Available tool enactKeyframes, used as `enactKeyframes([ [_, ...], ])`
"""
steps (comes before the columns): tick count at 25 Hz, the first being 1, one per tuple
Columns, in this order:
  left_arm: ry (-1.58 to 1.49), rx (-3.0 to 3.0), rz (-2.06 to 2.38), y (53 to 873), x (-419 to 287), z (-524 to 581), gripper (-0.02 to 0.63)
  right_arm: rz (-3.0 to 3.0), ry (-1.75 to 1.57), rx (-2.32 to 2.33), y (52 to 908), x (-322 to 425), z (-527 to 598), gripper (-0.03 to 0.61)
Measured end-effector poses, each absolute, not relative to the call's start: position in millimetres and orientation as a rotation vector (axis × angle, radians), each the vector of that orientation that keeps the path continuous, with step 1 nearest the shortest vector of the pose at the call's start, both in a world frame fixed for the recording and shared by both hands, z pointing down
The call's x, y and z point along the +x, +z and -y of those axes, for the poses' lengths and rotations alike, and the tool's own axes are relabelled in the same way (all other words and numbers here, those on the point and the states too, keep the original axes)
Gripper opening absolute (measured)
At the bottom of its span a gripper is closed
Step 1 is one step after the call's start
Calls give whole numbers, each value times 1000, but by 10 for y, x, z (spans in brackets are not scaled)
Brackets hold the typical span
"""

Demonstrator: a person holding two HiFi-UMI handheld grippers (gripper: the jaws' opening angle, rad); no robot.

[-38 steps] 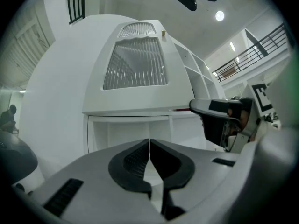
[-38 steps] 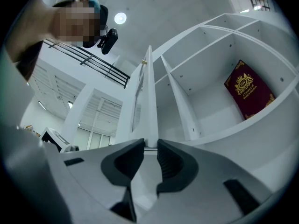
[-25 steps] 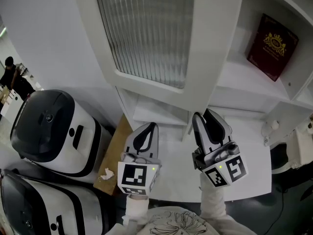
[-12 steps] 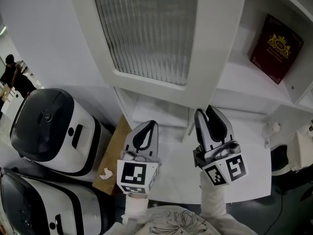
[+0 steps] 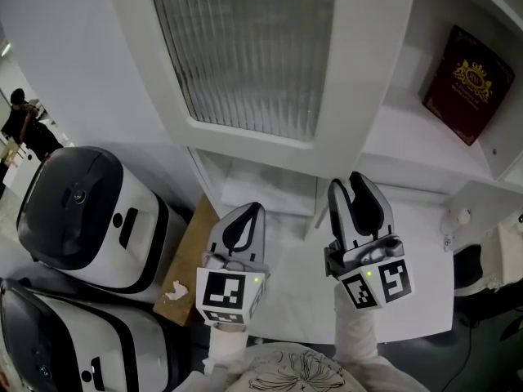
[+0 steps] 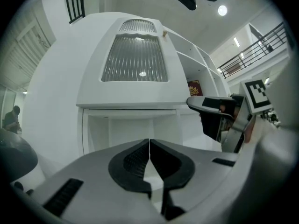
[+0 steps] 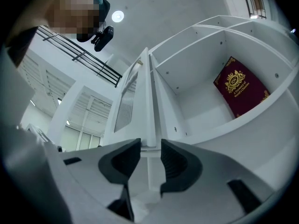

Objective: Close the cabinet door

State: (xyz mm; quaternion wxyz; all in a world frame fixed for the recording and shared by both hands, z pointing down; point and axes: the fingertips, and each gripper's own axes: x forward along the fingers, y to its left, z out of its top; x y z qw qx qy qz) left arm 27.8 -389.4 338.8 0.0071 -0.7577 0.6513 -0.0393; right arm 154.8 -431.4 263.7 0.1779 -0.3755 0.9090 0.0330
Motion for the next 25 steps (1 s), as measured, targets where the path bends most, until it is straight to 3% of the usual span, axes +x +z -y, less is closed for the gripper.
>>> enactKeyframes([
  [25,-132,-2370,-2071,3496,222,4054,5,-2540,110,-1147,2642,1541,4609,124],
])
